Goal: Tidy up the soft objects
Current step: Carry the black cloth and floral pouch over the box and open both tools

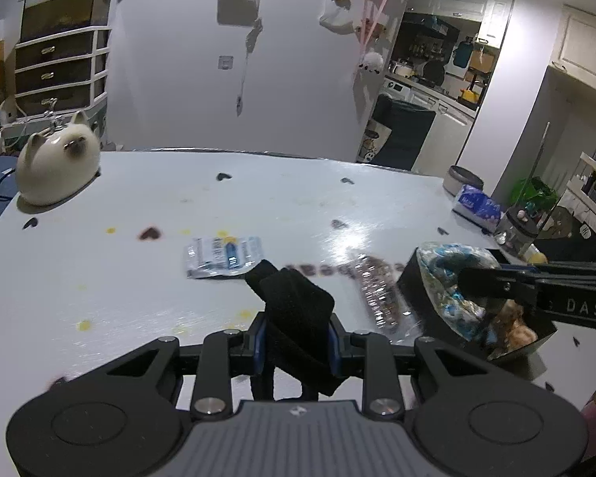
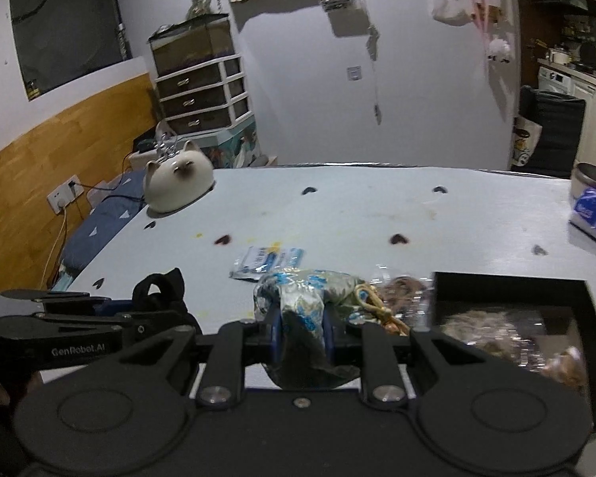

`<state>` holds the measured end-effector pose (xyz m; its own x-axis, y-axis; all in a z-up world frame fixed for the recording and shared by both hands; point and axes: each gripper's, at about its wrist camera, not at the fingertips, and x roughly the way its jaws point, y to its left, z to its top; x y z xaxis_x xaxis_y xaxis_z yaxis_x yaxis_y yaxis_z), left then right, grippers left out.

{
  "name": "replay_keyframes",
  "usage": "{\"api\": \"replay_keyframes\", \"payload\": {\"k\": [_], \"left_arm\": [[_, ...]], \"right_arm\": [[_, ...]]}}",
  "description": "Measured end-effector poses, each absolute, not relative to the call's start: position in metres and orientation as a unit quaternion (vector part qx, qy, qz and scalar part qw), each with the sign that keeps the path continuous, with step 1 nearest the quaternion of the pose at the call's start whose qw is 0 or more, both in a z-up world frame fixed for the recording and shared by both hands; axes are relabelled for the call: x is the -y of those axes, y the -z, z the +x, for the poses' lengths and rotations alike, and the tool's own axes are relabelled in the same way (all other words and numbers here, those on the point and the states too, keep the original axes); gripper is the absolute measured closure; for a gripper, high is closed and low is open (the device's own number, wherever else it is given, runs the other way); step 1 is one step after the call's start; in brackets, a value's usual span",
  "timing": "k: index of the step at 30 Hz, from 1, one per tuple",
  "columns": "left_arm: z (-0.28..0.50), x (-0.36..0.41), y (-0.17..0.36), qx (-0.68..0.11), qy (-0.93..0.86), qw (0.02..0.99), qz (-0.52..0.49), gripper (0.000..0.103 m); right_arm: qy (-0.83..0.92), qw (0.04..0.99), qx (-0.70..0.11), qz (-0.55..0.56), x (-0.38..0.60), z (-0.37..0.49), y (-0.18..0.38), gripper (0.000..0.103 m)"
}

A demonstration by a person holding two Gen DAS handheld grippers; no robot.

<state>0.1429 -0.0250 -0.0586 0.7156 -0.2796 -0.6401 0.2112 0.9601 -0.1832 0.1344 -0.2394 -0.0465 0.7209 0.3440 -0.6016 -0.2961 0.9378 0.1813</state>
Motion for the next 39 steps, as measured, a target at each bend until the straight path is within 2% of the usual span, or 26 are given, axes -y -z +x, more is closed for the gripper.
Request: {"api": "replay_keyframes", "payload": {"k": [10, 23, 36, 39], "left_arm": [[0.160, 0.097, 0.048, -0.343, 0.168, 0.923, -0.056, 0.072], [0.228, 0.208, 0.041, -0.359, 0.272, 0.889, -0.074, 0.072], [0.303, 0.320, 0.101, -0.481, 0.344, 0.800, -0.106, 0.072], [0.321, 0.333, 0.118, -0.501, 0.339, 0.789, -0.109, 0.069]], "right_arm": [[-0.136, 0.933, -0.329, 0.057, 0.320, 0.126, 0.044, 0.082], [-0.117, 0.934, -0.330, 0.073, 0.396, 0.120, 0.052, 0.082], [-0.099, 0.929, -0.349, 0.068, 0.438, 0.102, 0.059, 0.082], [-0.093, 0.928, -0.355, 0.070, 0.442, 0.102, 0.061, 0.082]]}}
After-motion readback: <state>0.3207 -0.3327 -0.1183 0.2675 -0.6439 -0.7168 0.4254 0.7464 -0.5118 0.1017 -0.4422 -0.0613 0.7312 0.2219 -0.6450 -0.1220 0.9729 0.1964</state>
